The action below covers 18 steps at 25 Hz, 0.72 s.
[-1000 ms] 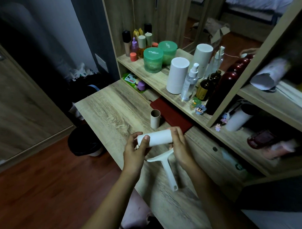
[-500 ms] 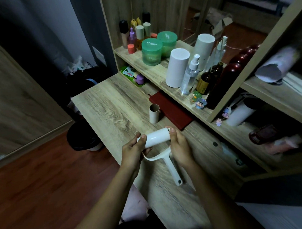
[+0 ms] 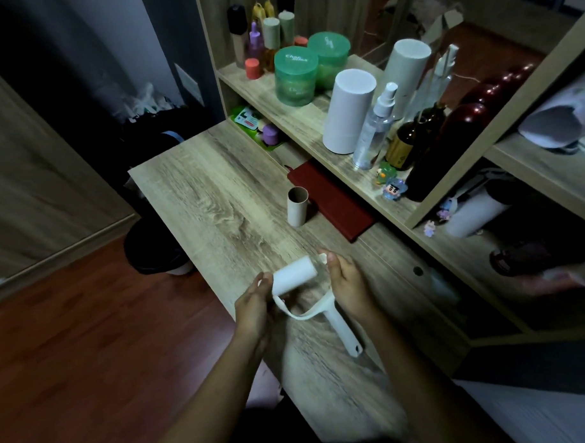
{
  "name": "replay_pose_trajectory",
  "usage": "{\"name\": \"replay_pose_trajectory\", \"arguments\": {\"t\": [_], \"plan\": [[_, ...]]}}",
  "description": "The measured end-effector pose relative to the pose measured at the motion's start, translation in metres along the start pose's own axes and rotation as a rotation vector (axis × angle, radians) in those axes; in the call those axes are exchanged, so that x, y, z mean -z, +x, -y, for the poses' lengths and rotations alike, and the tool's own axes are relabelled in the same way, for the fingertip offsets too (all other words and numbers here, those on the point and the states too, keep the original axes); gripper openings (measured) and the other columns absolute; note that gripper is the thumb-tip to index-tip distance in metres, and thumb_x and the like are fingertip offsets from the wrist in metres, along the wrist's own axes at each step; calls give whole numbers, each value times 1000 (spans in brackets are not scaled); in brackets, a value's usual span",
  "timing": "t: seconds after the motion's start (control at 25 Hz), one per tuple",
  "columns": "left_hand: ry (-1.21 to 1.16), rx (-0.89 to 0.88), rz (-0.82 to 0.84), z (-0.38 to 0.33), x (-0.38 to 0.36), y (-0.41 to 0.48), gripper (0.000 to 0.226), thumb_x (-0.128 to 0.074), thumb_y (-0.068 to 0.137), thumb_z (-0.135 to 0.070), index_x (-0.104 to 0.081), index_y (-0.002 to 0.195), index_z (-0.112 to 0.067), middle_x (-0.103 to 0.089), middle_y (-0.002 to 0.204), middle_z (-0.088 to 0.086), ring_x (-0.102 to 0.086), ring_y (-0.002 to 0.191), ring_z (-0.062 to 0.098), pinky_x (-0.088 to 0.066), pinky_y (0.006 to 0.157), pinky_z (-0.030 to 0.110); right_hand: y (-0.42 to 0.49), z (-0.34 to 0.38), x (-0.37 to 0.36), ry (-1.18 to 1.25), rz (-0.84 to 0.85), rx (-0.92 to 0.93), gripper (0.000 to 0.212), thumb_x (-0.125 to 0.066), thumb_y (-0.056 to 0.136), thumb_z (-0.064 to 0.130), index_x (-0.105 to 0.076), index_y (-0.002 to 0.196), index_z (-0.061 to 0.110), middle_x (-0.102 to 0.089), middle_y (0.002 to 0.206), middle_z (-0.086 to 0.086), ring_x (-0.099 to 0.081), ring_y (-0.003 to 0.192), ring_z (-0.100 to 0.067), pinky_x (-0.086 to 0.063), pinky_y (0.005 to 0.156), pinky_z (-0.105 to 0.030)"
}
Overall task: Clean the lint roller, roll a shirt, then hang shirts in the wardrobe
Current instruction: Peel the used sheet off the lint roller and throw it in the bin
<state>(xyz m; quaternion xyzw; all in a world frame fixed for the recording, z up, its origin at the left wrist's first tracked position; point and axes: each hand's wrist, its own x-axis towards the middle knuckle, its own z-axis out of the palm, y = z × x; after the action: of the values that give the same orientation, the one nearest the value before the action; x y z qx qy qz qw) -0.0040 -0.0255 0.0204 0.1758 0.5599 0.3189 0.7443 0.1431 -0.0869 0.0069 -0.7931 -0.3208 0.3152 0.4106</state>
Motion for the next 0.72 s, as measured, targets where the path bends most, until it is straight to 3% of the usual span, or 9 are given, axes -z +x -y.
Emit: {"name": "replay_pose_trajectory", "arguments": {"t": [0.16,0.32,0.48,0.64,0.72], "plan": [[-52,-62,-105,-11,10,12,42,-62,87,-14,-54,125,1,-58,117,21,-61,75,23,-56,52,21,-1,-17,-6,-100,36,2,48,-29,93,48,-61,121,26,-60,118,-10,-55,111,-23,-44,98,-42],[-39,-88,-75,-12,12,12,44,-62,87,-14,-52,125,5,-57,112,20,-61,76,25,-54,51,21,5,-24,-21,-211,33,-9,39,-35,98,32,-65,115,14,-61,108,-17,-57,98,-28,-45,88,-34],[-55,-95,-62,-12,13,10,41,-63,87,-16,-56,123,2,-59,114,17,-62,78,20,-54,53,20,7,-28,-26,-455,-10,-46,45,-28,98,37,-65,103,13,-57,102,-13,-57,84,-29,-46,73,-34],[-63,-109,-45,-18,12,9,42,-63,87,-17,-55,125,1,-64,108,15,-66,71,16,-55,54,21,2,-26,-26,-590,-100,-93,45,-25,95,40,-64,103,18,-59,108,-10,-56,93,-28,-42,72,-34],[-58,-114,-40,-21,12,8,42,-63,87,-16,-55,125,1,-65,101,14,-67,67,15,-55,54,21,0,-19,-22,-575,-190,-18,50,-22,93,43,-64,105,17,-61,107,-10,-56,95,-28,-43,74,-34]]}}
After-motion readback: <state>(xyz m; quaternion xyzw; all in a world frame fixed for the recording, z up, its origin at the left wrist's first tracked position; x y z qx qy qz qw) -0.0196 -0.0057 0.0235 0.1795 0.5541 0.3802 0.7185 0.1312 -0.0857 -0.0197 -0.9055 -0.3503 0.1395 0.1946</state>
